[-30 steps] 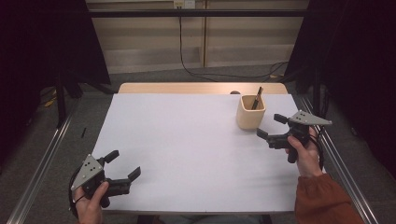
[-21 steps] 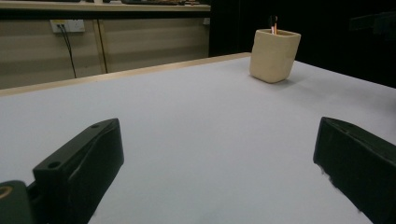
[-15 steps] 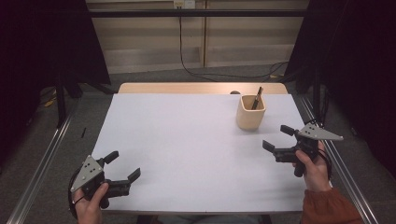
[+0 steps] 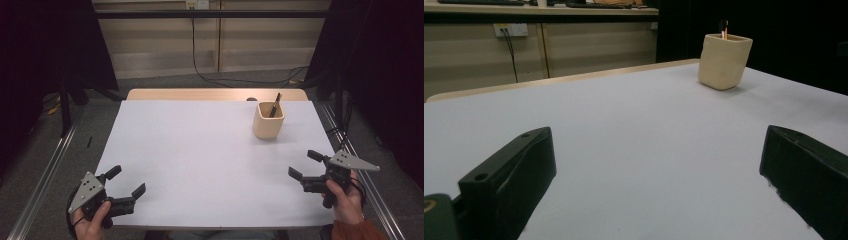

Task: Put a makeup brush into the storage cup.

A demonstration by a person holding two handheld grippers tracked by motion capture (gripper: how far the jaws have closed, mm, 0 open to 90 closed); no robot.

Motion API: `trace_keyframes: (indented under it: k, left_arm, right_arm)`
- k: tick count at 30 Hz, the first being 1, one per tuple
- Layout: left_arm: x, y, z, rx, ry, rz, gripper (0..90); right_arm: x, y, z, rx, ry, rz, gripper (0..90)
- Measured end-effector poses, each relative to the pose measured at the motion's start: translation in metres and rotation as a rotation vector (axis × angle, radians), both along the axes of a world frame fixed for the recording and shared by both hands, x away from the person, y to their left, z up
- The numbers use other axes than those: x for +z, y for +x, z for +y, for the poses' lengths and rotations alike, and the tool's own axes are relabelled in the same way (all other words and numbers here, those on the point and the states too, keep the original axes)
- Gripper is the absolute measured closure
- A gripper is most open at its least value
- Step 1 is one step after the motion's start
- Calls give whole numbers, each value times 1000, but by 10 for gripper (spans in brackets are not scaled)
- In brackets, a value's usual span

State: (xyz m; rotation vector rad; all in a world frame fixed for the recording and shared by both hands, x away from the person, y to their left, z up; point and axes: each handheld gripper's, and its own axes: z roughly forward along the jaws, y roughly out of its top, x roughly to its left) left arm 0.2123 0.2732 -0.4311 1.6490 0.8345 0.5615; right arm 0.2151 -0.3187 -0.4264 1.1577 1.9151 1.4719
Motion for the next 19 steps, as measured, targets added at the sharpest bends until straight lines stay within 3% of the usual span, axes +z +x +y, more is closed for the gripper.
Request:
trace_keyframes:
  k: [3, 8, 19]
  left_arm:
    - [0, 2, 0, 14, 0, 2, 14]
    - [1, 1, -2, 15, 6, -1, 14]
    - [1, -1, 1, 21, -2, -3, 15]
  right_arm:
    - [-5, -9, -5, -11, 20, 0, 13]
    - [-10, -18, -6, -22, -14, 0, 14]
    - [-12, -17, -5, -8, -20, 36, 14]
